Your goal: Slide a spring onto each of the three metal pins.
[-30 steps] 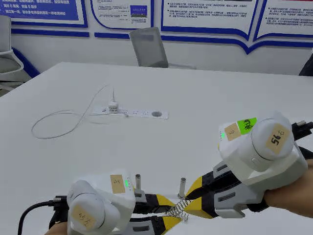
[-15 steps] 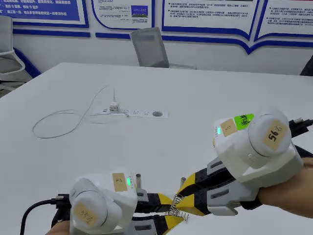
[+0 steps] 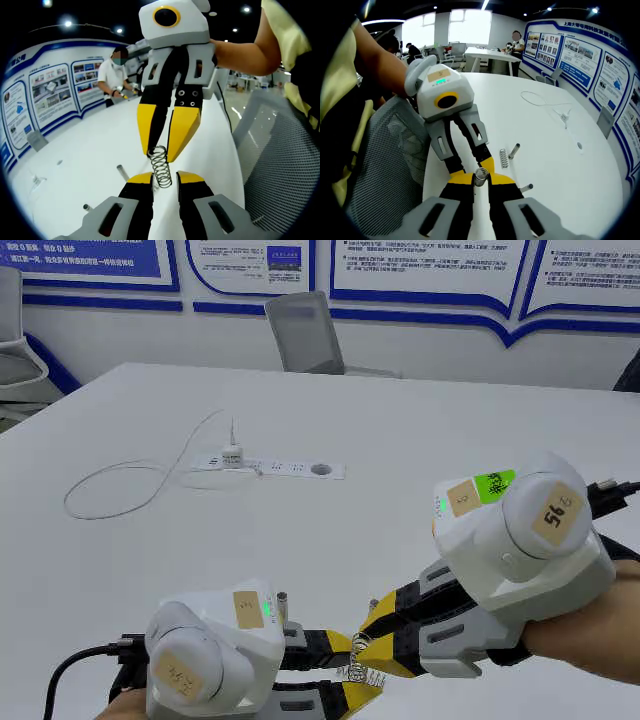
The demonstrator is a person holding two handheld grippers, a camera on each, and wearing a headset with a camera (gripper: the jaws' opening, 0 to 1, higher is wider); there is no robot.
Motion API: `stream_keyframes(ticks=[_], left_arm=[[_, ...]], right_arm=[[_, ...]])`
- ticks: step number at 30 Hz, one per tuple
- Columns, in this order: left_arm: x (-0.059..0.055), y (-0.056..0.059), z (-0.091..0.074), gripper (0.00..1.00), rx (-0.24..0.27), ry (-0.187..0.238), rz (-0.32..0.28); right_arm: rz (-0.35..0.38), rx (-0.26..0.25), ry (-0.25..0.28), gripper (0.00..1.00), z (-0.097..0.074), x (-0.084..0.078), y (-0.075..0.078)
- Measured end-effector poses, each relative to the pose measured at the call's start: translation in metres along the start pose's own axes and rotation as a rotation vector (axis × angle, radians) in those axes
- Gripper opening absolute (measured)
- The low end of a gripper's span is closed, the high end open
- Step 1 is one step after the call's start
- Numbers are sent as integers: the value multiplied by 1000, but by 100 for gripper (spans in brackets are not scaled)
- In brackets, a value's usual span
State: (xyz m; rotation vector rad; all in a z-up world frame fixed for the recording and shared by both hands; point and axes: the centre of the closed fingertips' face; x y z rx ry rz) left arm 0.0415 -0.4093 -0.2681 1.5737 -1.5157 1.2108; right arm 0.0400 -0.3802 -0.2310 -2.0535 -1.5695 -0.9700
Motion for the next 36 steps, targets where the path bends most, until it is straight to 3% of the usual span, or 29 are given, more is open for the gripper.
stream_keyframes(ticks=[9, 17, 36], left_arm=[[0, -9, -9, 25, 23, 12, -24], [-3, -23, -25, 30, 76, 21, -53], [-30, -49, -65, 44, 214, 14, -141]], right_arm=[[20, -31, -1, 11, -11, -5, 11], [50, -86, 0, 11, -29, -14, 29], [133, -231, 3, 11, -76, -41, 74]])
Point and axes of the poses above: the centre of the closed fingertips' face, and the gripper's own axes: z roughly forward along the fingers, y roughly to its right, x roughly out of its top, and after that the axes turned 1 degree about y, right-handed
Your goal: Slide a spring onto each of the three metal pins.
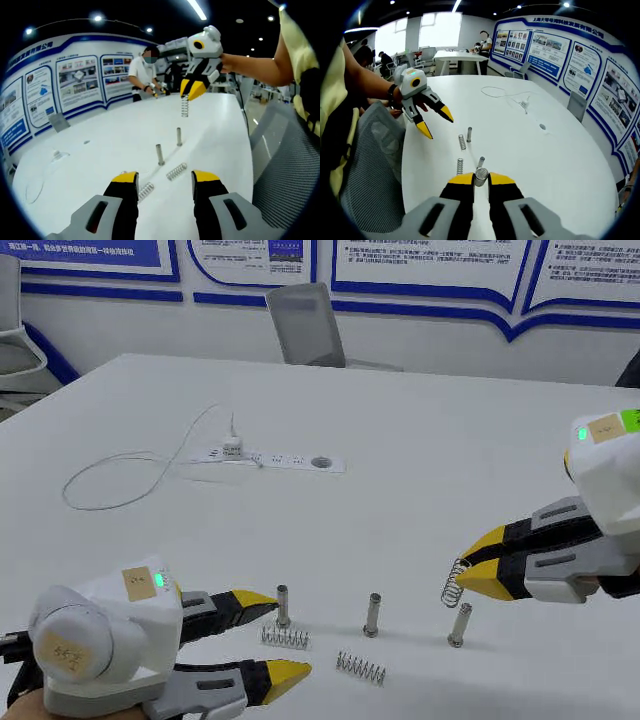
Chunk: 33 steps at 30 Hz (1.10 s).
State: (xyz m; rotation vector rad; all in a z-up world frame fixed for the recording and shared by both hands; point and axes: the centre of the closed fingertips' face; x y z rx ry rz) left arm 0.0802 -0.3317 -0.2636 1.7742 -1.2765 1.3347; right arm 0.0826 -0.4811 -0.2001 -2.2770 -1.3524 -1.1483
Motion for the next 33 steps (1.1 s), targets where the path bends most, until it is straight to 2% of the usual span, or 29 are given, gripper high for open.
stream_keyframes(ticks=[7, 14, 24, 33], left_arm=[[-7, -13, -15, 51, 62, 1, -41], [-14, -18, -23, 53, 93, -6, -65], [-17, -17, -22, 56, 102, -7, -78], [-19, -16, -20, 55, 97, -9, -83]], right_arm=[[10, -36, -7, 11, -2, -5, 14], [19, -47, -35, 11, 5, -17, 23], [54, -59, -69, 11, 18, -43, 31], [76, -59, -69, 11, 23, -51, 33]])
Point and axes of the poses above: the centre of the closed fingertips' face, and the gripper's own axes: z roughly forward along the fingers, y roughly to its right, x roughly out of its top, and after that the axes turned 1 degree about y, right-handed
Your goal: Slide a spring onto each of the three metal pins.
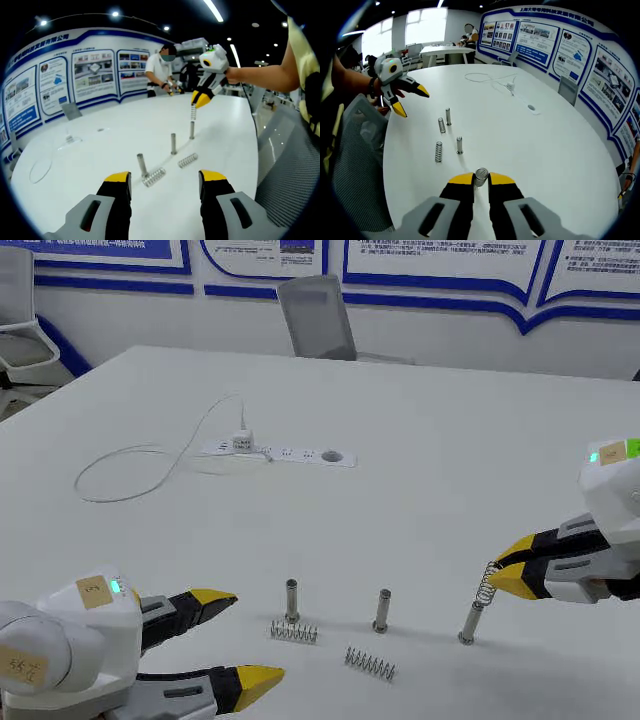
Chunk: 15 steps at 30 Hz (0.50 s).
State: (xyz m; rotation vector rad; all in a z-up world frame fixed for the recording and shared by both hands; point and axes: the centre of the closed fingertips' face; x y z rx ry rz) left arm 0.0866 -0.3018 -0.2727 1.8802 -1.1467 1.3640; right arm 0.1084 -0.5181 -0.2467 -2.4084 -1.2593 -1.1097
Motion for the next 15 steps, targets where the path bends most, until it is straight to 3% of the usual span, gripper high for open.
stream_keyframes(ticks=[15], left_arm=[[-5, -1, -1, 54, 1, -11, -6]], right_arm=[[30, 1, -4, 11, 15, -10, -1]])
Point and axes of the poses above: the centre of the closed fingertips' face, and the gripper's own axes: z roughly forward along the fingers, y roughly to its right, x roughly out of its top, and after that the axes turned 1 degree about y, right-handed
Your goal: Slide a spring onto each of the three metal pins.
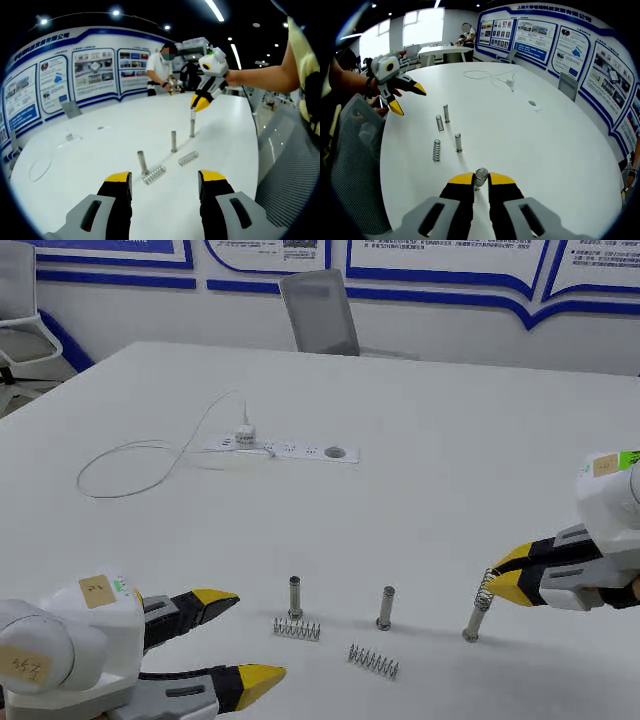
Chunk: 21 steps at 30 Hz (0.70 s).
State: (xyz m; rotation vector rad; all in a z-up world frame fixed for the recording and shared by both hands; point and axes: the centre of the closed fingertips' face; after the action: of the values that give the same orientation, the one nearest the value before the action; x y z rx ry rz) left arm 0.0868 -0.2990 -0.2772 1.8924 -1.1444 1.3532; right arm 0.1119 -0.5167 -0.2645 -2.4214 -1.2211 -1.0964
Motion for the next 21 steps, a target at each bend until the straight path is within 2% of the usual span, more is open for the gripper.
stream_keyframes(ticks=[21], left_arm=[[-2, 0, 1, 54, -3, -8, 1]], right_arm=[[56, -13, -22, 12, 26, -26, -1]])
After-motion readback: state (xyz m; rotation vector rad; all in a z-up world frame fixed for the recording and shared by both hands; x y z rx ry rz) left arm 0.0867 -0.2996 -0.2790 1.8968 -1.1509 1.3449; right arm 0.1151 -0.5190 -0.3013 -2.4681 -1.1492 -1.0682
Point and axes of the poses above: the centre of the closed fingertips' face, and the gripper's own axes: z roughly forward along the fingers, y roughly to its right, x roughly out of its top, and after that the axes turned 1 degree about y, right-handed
